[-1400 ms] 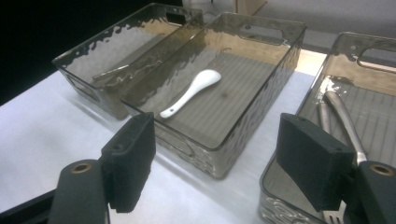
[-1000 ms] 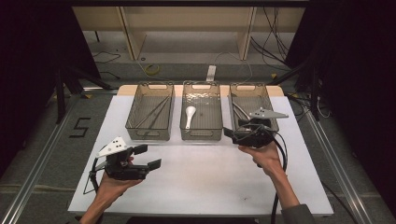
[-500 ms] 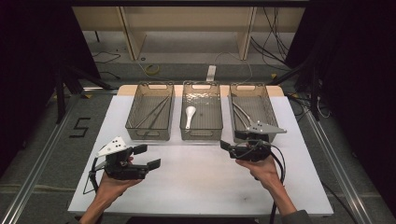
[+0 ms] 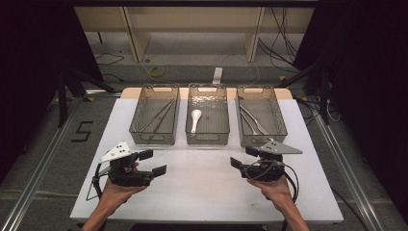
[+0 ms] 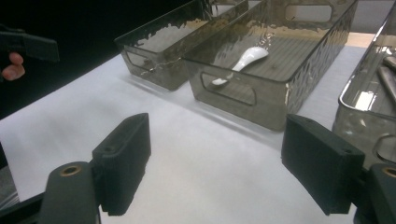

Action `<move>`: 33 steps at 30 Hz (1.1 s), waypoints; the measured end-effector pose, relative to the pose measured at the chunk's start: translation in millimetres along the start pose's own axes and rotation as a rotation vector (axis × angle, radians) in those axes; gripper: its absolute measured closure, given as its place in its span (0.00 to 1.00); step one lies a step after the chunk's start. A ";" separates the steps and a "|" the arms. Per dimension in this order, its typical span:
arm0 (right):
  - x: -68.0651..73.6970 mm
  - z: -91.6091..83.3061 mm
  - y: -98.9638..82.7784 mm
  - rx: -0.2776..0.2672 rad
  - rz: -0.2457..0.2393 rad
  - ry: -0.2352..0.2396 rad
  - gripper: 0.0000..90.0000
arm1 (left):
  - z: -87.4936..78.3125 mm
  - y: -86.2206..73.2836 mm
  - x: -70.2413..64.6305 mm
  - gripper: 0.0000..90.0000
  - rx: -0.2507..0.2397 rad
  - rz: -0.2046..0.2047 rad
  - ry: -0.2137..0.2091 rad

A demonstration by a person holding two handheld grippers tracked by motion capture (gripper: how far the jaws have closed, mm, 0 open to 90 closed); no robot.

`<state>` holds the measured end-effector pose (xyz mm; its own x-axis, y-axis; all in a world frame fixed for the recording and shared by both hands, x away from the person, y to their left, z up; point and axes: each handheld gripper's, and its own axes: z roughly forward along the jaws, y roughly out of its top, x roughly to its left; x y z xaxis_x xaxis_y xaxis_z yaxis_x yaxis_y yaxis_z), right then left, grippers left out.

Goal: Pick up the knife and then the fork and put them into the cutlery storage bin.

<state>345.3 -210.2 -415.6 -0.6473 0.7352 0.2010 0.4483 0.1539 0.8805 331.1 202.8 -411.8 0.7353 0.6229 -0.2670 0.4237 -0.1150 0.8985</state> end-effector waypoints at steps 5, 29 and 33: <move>-1.3 -8.2 -10.3 -0.016 0.004 0.000 0.27 | 0.1 -0.2 -0.4 0.17 0.002 -0.002 -0.003; -0.6 -24.9 -37.9 0.002 0.006 -0.053 0.26 | 0.7 -1.1 -1.4 0.17 -0.002 0.002 -0.015; -0.3 -24.7 -38.0 0.003 0.005 -0.053 0.26 | 0.5 -1.2 -1.5 0.17 -0.002 0.002 -0.015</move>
<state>313.2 -232.6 -438.6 -0.6113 0.7700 0.1827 0.4537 0.1517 0.8782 329.7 201.6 -412.7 0.7441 0.6109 -0.2704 0.4214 -0.1150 0.8995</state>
